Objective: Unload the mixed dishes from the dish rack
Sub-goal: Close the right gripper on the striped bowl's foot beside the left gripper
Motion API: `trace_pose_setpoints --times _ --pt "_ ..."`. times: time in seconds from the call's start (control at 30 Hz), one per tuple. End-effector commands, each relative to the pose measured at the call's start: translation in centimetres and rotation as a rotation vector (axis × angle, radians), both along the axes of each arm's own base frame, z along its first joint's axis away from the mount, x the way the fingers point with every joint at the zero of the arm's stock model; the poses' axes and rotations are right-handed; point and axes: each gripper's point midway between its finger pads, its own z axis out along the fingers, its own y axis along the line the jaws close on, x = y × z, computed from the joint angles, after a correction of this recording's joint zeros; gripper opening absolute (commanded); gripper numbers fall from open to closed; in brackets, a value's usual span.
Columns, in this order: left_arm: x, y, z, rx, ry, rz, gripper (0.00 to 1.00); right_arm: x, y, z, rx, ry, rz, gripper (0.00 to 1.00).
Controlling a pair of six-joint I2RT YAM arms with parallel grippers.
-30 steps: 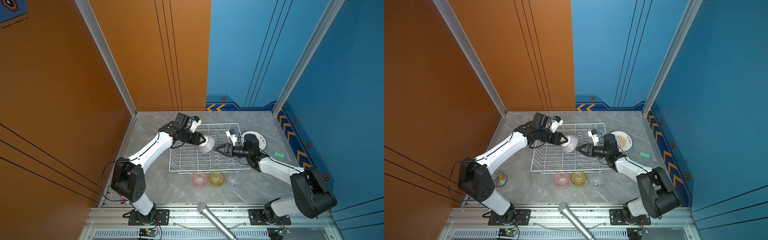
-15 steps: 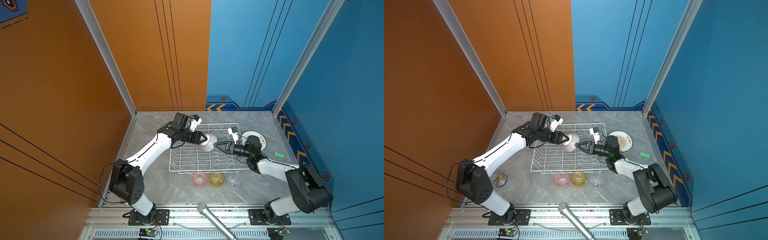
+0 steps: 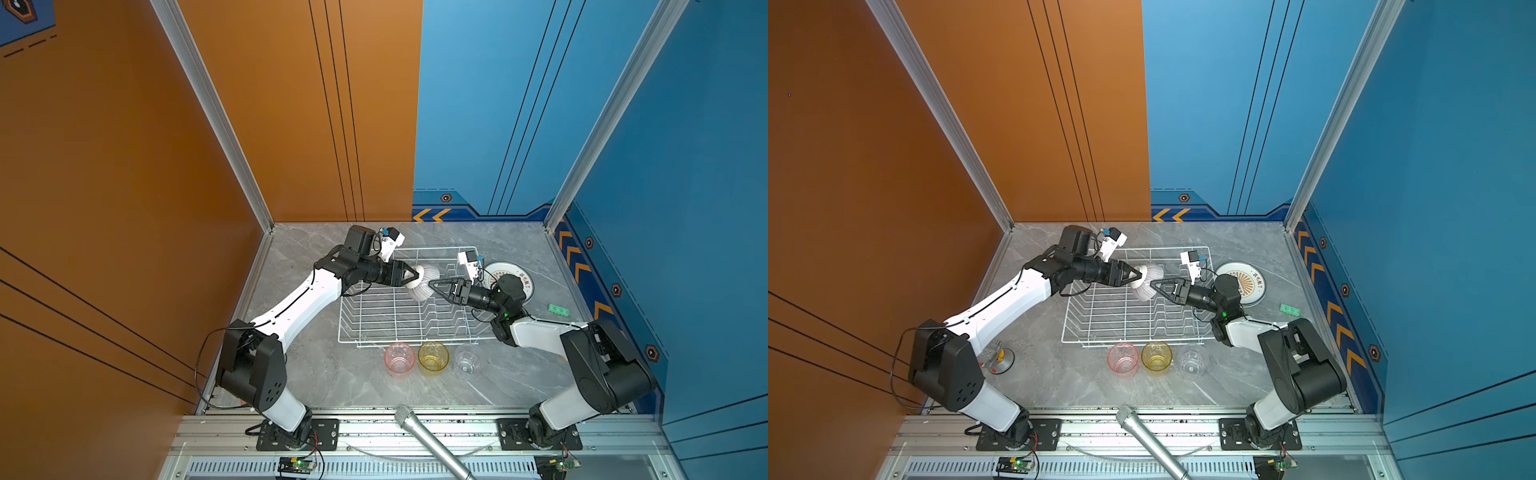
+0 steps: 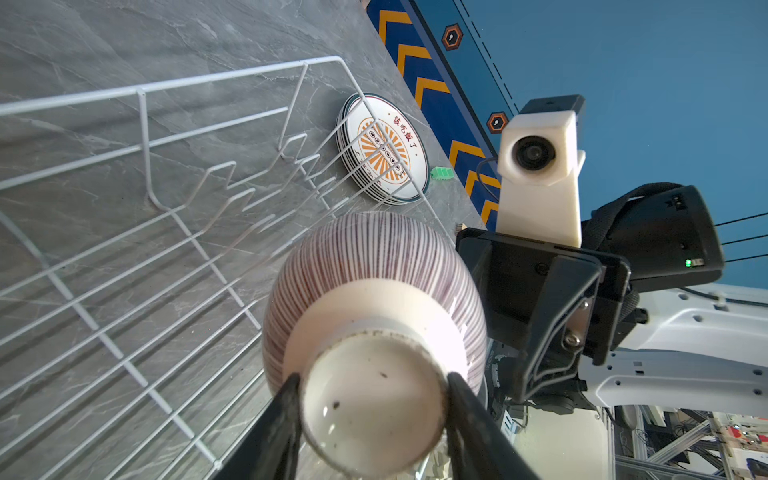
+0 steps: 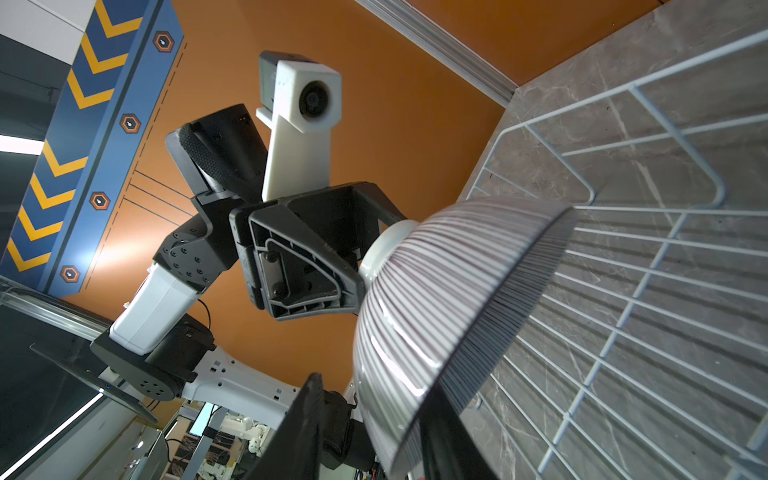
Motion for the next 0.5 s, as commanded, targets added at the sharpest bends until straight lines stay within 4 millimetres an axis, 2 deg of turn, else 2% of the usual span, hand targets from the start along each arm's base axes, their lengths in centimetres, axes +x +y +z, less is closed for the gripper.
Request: trace_pose_setpoints --times 0.0,0.2,0.47 --pt "-0.3 -0.4 3.0 -0.091 -0.066 -0.033 0.46 -0.6 -0.2 1.5 0.065 -0.044 0.032 0.36" --pt "-0.6 -0.7 3.4 -0.122 -0.061 -0.047 0.46 -0.3 -0.1 1.4 0.082 -0.033 0.035 0.34" --pt "-0.6 -1.6 4.1 -0.166 -0.082 -0.072 0.46 -0.3 -0.1 2.2 0.091 -0.053 0.034 0.32"
